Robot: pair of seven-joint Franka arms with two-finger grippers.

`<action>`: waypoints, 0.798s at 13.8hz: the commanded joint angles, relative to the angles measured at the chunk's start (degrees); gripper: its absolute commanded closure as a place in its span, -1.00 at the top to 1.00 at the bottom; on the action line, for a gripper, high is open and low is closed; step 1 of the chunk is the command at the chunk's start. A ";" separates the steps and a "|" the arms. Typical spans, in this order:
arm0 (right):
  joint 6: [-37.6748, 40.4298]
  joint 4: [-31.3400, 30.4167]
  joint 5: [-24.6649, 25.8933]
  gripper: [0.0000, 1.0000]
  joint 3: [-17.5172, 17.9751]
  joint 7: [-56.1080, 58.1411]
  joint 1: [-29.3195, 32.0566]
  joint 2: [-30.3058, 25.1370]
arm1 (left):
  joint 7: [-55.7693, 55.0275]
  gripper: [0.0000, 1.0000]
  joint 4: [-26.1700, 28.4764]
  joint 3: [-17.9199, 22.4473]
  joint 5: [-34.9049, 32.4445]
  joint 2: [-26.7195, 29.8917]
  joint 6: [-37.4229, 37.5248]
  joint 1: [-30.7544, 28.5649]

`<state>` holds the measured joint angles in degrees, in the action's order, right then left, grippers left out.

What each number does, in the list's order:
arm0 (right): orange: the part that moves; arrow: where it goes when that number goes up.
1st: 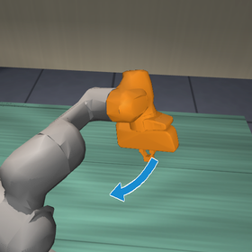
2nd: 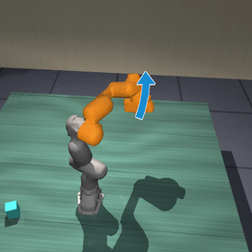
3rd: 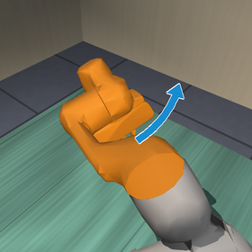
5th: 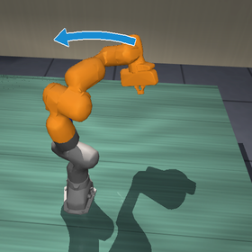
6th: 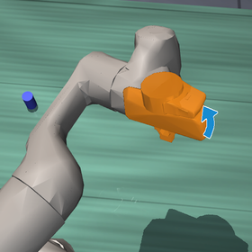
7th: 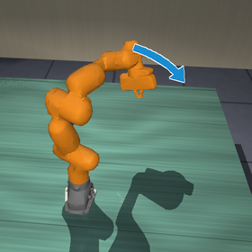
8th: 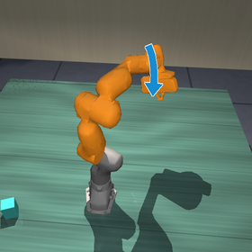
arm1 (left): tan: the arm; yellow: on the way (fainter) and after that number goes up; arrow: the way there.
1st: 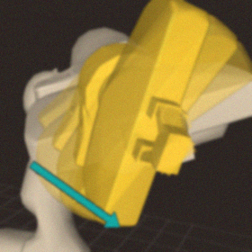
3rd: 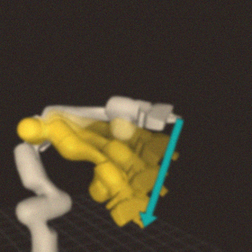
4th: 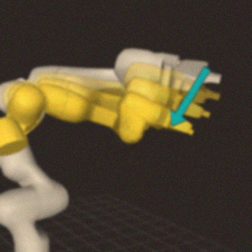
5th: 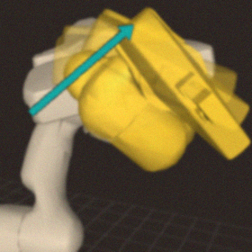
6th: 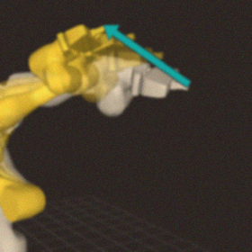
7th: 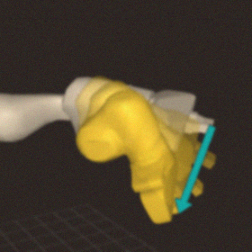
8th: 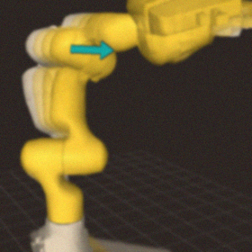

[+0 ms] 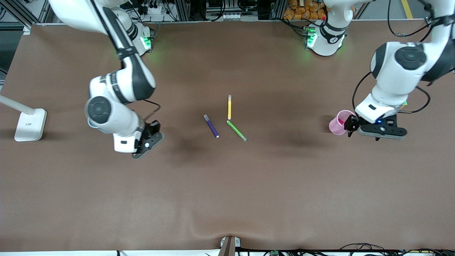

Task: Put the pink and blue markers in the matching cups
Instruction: 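Carry the pink marker into the pink cup while the right gripper lifts the blue marker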

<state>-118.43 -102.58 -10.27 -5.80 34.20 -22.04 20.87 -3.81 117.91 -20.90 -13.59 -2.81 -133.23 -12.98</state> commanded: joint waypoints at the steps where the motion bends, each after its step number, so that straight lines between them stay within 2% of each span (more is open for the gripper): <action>1: 3.63 -1.22 -7.27 -1.00 0.97 20.73 6.98 -1.88 | -1.03 1.00 -14.87 -2.21 1.72 -4.92 16.11 0.15; 5: 12.49 -1.13 -17.21 -1.00 0.88 47.84 17.27 -1.44 | -1.20 1.00 -25.95 -2.48 6.02 -4.92 31.42 0.15; 11: 26.74 -0.61 -23.65 -1.00 0.88 74.40 30.37 -1.00 | -0.85 1.00 -35.20 -1.78 10.15 -5.63 42.59 -0.99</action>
<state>-94.83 -102.80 -31.72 -6.04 101.99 4.53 20.48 -4.39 86.84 -22.69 -5.78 -6.78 -95.01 -13.62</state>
